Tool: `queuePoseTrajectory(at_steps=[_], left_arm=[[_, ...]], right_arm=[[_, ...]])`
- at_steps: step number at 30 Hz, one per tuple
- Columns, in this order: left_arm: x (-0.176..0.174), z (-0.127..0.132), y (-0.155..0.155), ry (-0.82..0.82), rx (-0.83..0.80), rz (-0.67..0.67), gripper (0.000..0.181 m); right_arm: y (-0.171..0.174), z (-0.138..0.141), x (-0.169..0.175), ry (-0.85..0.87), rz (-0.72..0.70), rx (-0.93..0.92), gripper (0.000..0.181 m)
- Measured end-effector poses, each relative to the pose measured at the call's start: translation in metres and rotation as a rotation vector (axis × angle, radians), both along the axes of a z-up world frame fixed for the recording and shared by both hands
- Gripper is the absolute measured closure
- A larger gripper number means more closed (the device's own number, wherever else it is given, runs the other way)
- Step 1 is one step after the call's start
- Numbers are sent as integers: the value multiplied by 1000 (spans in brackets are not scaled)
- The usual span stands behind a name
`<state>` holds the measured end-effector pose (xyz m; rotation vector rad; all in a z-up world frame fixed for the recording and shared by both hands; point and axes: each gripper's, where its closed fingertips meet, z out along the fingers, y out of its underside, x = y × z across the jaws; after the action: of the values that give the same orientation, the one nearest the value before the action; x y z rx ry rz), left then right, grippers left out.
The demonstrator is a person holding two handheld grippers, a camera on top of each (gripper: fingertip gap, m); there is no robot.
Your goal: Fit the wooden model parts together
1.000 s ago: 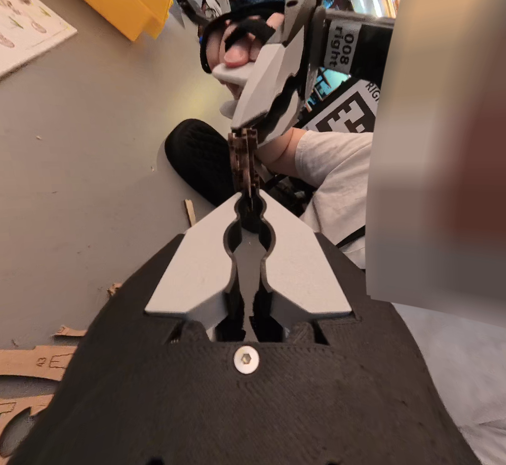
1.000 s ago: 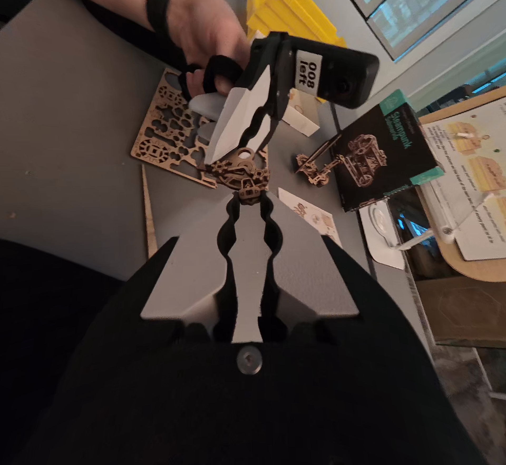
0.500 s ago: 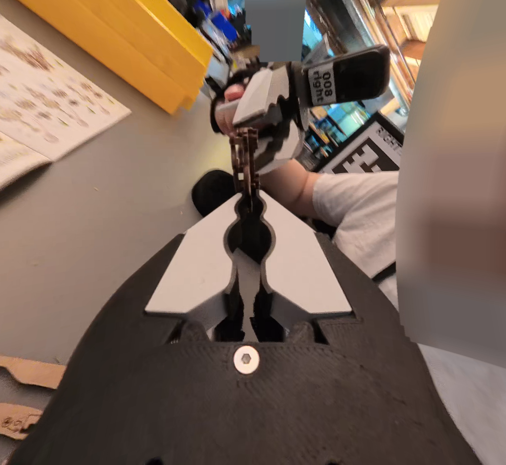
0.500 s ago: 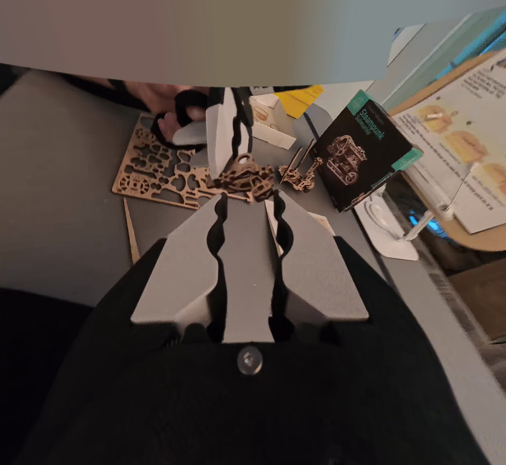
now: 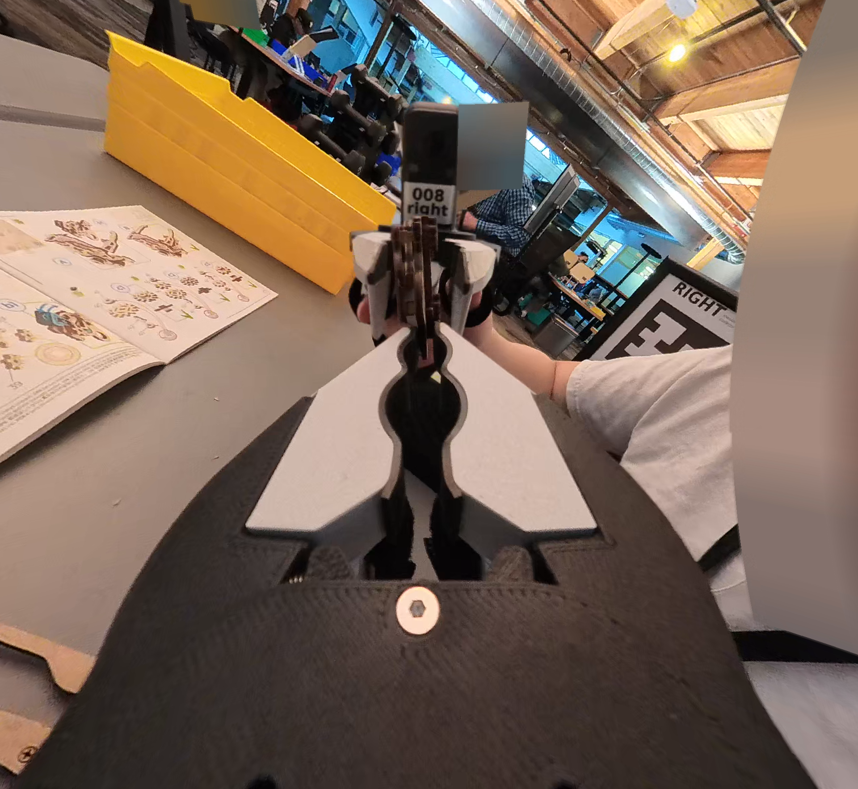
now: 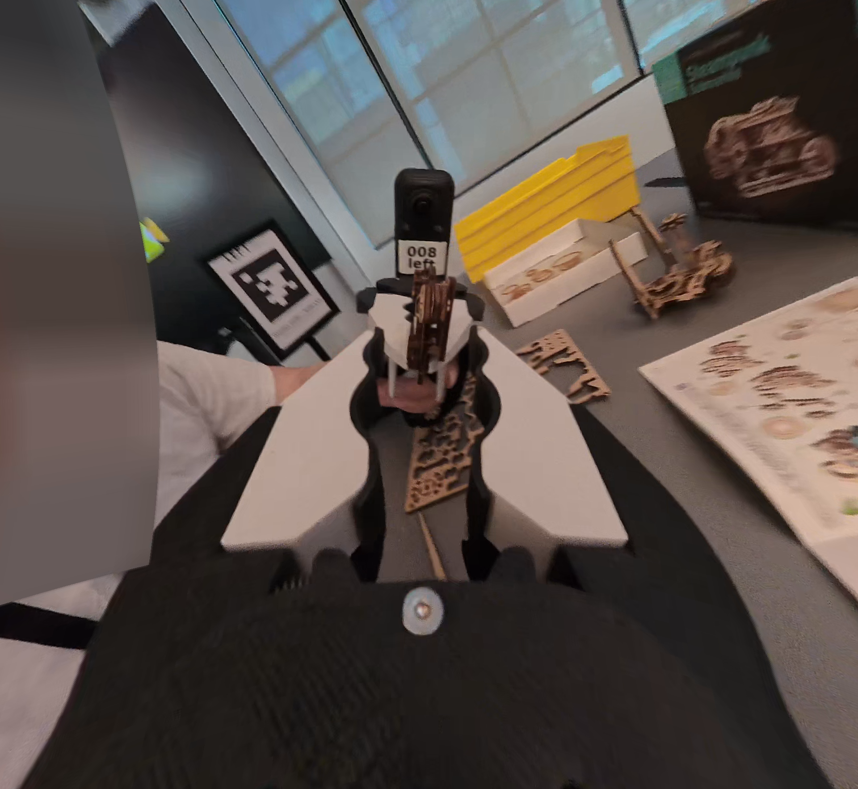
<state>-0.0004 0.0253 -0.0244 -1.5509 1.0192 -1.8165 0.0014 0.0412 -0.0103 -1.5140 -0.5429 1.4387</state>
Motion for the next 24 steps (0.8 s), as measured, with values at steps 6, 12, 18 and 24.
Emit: queuePoseTrajectory(at_steps=[6,12,18,24], left_arm=[[4,-4,-5,6,-11,-19,178],[5,-14,2,60,-23,0,146],[-2,-7,11,47,66,32,151],[3,-27,-2,162,109,-44,166]], right_arm=[[1,-4,1,108,66,-110,171],[1,-15,7,-68,61,-108,172],[-13,-40,3,-320,133,-127,172],[-22,-59,-4,-431,188,-134,172]])
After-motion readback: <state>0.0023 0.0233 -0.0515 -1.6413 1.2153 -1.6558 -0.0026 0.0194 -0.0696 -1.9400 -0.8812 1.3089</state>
